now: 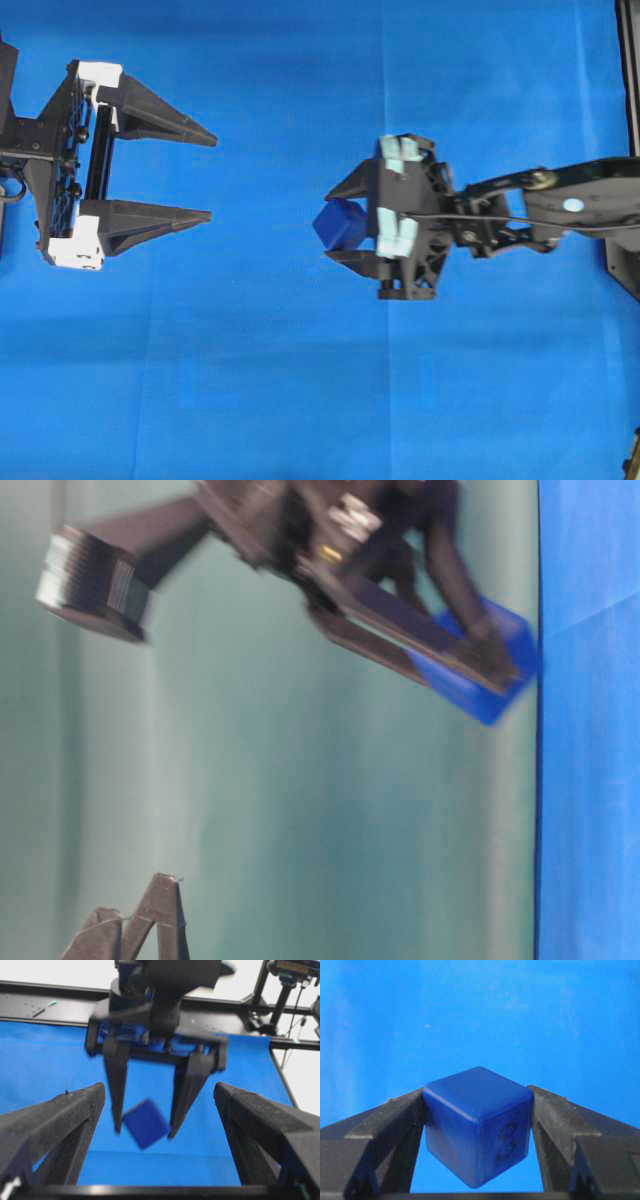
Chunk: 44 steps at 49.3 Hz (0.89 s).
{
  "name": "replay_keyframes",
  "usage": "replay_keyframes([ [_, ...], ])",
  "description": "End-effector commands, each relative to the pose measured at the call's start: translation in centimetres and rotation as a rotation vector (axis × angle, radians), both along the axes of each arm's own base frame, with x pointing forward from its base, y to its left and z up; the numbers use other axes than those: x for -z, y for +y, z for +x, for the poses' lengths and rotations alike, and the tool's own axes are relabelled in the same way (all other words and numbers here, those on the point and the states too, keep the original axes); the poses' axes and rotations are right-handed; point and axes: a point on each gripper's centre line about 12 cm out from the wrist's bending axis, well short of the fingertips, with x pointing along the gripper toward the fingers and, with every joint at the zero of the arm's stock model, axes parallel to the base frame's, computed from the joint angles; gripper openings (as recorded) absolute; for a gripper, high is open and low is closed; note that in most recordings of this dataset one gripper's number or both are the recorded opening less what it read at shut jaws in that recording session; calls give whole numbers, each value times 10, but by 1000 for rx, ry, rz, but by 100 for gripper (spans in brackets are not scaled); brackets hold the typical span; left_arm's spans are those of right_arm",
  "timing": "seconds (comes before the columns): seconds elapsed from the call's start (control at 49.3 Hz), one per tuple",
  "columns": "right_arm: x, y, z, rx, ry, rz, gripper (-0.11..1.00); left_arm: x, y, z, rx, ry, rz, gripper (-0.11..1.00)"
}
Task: Handover the blue block to the right arm after grasping it with the left arm, then place it in the designated position.
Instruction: 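Move the held cube with the right gripper and lower it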
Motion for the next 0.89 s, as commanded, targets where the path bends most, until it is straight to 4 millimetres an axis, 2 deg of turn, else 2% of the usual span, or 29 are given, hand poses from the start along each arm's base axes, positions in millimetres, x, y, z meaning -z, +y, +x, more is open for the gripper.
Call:
replay_keyframes([
  [0.0, 5, -1, 10, -14, -20, 18, 55, -8, -1, 1, 5, -25, -1, 93],
  [0.142, 32, -6, 24, -19, 5, 38, 55, -8, -1, 1, 3, -25, -1, 93],
  [0.264, 45, -8, 34, -25, 12, 50, 55, -8, -1, 1, 5, -25, -1, 93],
  [0.588, 66, -10, 46, -31, 28, 65, 55, -6, -2, 5, 5, -12, 2, 93],
  [0.872, 66, -8, 48, -50, 12, 70, 55, -7, -2, 5, 5, -15, 2, 93],
])
